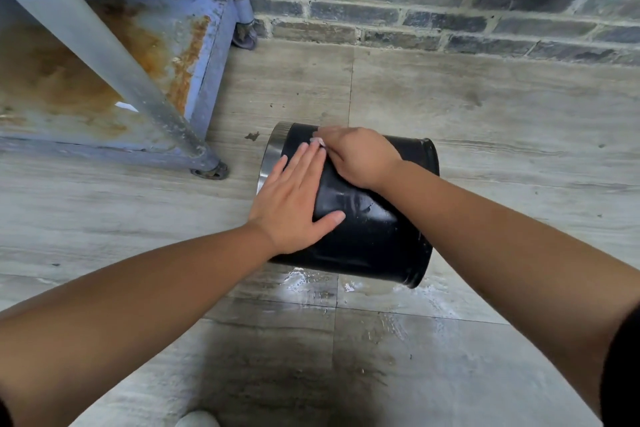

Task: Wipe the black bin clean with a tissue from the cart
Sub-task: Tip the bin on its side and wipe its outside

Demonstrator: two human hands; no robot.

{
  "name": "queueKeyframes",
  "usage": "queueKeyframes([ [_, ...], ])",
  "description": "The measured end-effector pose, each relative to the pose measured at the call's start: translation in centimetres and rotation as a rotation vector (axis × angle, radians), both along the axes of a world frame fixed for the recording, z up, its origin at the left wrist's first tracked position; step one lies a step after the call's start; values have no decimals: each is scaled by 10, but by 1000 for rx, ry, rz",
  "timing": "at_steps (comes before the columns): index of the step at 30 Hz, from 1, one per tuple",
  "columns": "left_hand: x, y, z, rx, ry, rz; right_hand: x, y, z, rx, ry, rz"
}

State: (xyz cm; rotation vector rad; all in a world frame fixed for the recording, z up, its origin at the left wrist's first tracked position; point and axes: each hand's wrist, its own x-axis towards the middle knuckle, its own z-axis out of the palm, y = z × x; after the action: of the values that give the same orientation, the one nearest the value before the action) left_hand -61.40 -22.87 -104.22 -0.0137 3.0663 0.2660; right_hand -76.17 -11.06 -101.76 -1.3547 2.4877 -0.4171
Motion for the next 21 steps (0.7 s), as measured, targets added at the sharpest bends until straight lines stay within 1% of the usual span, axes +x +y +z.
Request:
queueKeyframes([
  [1, -4, -2, 2, 58, 3, 27, 7, 10, -1, -10, 15, 33],
  [3, -14, -5, 5, 141, 0, 64, 24, 31, -3, -12, 74, 30],
  [5, -26, -8, 7, 168, -12, 89, 38, 50, -5, -42, 158, 28],
  [8, -43, -9, 8, 125, -34, 110, 55, 80, -10, -101, 267, 100],
  [12, -59, -10, 9, 45, -95, 107, 78, 108, -25, -157, 331, 165],
  [17, -74, -12, 13, 17, -176, 110, 114, 144, -52, -107, 274, 343],
  [21, -76, -13, 13, 3, -179, 95, 127, 162, -57, 0, 153, 469],
])
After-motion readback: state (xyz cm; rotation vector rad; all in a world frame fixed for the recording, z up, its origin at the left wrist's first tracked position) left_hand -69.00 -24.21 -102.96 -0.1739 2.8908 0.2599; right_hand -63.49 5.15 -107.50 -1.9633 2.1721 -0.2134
